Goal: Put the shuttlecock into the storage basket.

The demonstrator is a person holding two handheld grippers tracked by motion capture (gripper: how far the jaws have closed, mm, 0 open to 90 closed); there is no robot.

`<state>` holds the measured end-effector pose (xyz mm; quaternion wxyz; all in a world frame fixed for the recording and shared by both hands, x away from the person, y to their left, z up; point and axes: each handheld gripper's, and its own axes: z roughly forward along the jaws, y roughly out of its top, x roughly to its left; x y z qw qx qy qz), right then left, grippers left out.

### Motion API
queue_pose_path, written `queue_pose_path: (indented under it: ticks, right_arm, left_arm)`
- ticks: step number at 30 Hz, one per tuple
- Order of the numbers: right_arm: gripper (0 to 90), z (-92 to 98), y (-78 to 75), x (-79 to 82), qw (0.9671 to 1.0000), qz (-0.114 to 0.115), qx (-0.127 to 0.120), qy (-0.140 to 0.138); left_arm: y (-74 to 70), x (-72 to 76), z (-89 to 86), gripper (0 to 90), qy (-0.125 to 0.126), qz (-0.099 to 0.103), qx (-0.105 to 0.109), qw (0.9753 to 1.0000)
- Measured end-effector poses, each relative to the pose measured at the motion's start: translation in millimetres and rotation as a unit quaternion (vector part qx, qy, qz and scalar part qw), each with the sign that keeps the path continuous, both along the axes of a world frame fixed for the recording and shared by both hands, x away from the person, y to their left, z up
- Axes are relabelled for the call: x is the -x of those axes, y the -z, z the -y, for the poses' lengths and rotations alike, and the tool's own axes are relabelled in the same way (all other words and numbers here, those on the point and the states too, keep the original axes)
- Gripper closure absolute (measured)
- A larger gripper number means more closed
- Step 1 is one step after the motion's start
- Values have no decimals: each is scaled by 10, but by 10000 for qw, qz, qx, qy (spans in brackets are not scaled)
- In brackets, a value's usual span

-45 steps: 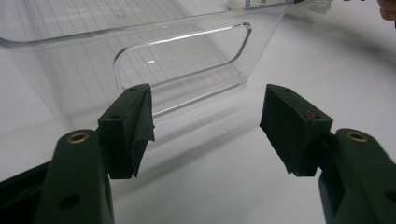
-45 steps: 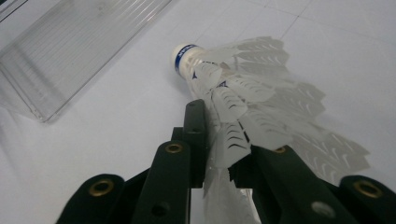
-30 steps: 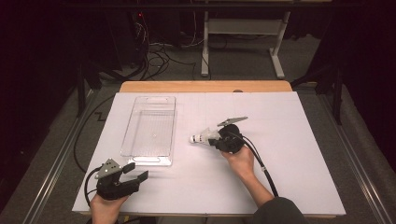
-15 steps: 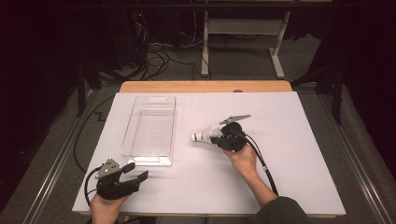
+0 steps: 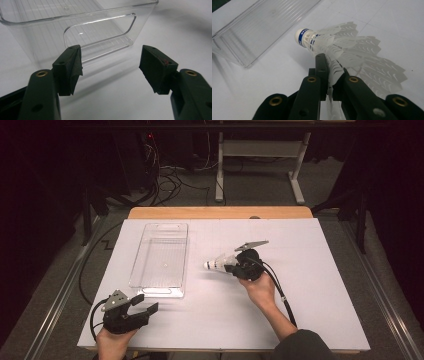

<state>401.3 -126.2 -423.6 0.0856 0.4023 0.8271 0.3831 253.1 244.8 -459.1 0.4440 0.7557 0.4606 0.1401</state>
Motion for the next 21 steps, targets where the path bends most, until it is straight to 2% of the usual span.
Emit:
queue_pose_path:
  ticks: [21]
  right_arm:
    - [882,-83,-158,3,9999,31,-86,-141]
  left_arm:
    - [-3,0,-22,350,-47,10,32,10000]
